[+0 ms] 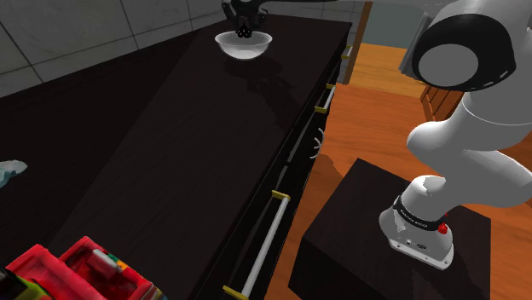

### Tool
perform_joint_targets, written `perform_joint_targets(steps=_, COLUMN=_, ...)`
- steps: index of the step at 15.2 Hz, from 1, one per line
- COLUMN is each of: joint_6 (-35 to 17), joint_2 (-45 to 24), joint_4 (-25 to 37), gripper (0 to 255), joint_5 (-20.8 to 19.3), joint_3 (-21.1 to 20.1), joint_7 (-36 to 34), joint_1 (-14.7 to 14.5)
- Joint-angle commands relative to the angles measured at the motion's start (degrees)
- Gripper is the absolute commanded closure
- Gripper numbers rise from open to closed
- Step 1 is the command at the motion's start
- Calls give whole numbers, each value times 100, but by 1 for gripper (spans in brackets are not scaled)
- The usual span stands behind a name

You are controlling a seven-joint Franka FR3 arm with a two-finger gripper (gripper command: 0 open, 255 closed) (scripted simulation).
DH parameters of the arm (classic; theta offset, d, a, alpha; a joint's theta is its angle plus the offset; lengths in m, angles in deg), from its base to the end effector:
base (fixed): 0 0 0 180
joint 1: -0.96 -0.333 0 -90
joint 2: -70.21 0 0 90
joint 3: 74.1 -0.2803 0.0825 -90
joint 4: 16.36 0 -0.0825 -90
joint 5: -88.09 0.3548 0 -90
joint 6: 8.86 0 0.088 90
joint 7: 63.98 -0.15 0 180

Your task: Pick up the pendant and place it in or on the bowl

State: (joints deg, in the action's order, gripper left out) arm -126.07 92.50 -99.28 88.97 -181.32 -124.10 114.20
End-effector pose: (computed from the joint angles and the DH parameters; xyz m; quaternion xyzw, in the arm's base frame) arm 0.6231 0.0441 0.5740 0.8297 -0.4774 0.2860 0.0438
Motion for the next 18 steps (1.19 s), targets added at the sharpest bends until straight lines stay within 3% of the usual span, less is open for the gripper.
perform_joint_targets(steps=1, joint_6=0, joint_2=0, joint_4=0, gripper=0, joint_5=0, joint_3=0, joint_7=0, joint_1=0)
perform_joint_targets(steps=6, joint_6=0, joint_2=0, joint_4=0, gripper=0, joint_5=0, joint_3=0, joint_7=0, joint_1=0)
perform_joint_targets(steps=10, joint_6=604, joint_2=-246, joint_4=377, gripper=0, joint_5=-276, joint_3=257, joint_7=-148, joint_1=-460)
perform_joint_targets(steps=18, joint_6=604, joint_2=-246, joint_4=377, gripper=0, joint_5=-276, joint_3=258, joint_7=-147, joint_1=-460)
